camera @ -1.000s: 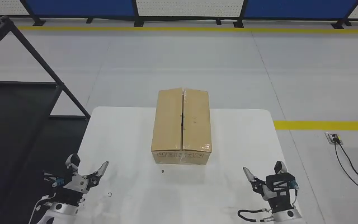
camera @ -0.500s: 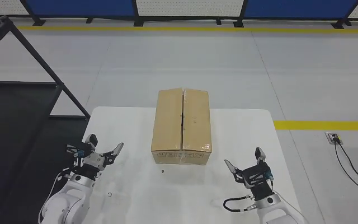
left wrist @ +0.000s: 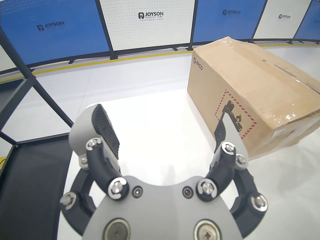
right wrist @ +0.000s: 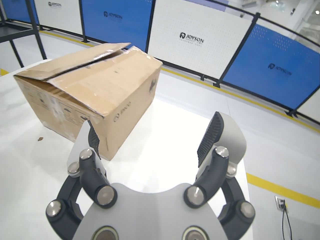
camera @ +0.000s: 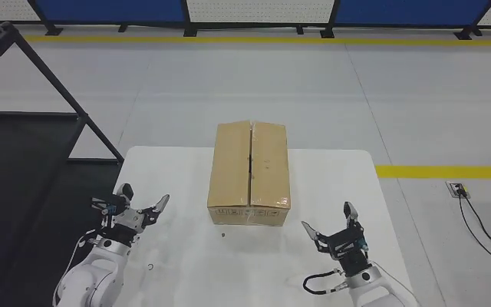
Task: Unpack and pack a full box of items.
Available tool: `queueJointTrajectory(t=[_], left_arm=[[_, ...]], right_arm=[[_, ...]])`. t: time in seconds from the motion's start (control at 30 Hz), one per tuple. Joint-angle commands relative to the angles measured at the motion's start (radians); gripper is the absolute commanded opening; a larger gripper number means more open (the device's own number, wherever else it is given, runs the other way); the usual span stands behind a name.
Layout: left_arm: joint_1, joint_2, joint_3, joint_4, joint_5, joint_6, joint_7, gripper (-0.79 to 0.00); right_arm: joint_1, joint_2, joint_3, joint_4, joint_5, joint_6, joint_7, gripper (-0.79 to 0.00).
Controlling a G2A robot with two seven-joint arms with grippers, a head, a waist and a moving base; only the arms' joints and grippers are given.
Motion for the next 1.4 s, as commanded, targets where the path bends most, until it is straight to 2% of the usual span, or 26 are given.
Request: queueJointTrajectory(t=[0.0,0.13,0.23,0.33,0.67,0.77,0.9,1.07,1.27,1.37], left_arm=[[-0.020,-0.003,0.034,-0.007,0.037,0.020,-0.026,0.000],[-0.076,-0.009,0.102,0.021,0.089,0.048,-0.065,0.000],[-0.122,-0.017,0.160,0.062,0.127,0.075,-0.093,0.000],[-0.152,-0.024,0.202,0.096,0.136,0.087,-0.100,0.000],[-0.152,-0.024,0.202,0.096,0.136,0.087,-0.100,0.000],[-0.149,-0.024,0.205,0.093,0.144,0.076,-0.099,0.000],[-0.158,-0.028,0.227,0.105,0.154,0.074,-0.112,0.000],[-0.164,-0.033,0.245,0.133,0.155,0.082,-0.118,0.000],[-0.160,-0.036,0.266,0.143,0.163,0.064,-0.114,0.000],[-0.161,-0.038,0.279,0.146,0.168,0.056,-0.113,0.000]], right_arm=[[0.010,0.000,-0.030,-0.019,-0.131,0.020,-0.010,0.000],[0.027,-0.001,-0.098,-0.045,-0.358,0.057,-0.073,0.000],[0.042,-0.005,-0.142,-0.050,-0.520,0.095,-0.030,0.000],[0.044,-0.005,-0.148,-0.051,-0.534,0.094,-0.029,0.000],[0.050,-0.007,-0.156,-0.050,-0.539,0.092,-0.018,0.000],[0.085,-0.013,-0.198,-0.032,-0.675,0.081,0.071,0.000],[0.142,-0.030,-0.277,0.003,-0.735,0.087,0.127,0.000],[0.213,-0.052,-0.336,0.064,-0.791,0.089,0.216,0.000],[0.267,-0.079,-0.377,0.119,-0.772,0.147,0.287,0.000],[0.279,-0.085,-0.381,0.136,-0.780,0.134,0.325,0.000]])
